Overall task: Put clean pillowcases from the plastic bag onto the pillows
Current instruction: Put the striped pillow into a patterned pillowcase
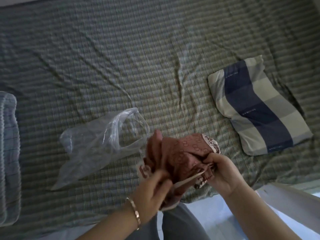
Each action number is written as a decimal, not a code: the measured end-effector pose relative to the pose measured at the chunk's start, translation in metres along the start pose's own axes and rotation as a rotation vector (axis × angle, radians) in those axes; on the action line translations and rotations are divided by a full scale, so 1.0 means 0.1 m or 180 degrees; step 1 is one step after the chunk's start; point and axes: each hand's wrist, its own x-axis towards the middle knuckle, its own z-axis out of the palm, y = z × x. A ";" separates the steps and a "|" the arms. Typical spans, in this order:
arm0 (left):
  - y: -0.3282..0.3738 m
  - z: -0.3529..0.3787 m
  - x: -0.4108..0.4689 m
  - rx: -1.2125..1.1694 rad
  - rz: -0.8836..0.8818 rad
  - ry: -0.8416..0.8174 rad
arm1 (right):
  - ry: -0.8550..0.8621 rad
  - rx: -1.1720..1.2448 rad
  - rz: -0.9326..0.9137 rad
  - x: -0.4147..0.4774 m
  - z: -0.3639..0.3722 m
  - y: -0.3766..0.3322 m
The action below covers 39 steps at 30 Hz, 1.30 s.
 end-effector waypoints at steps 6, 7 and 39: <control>0.15 0.03 0.53 -0.1365 -0.0932 -0.0153 | -0.0088 -0.0238 -0.0234 0.02 0.01 0.00; 0.19 0.04 0.57 -0.1466 -0.0917 -0.0162 | -0.0036 -0.0198 -0.0303 0.01 0.02 -0.01; 0.51 -0.27 0.60 -0.0212 -0.0882 0.0143 | 0.1313 -0.1024 -0.1062 -0.33 0.05 -0.10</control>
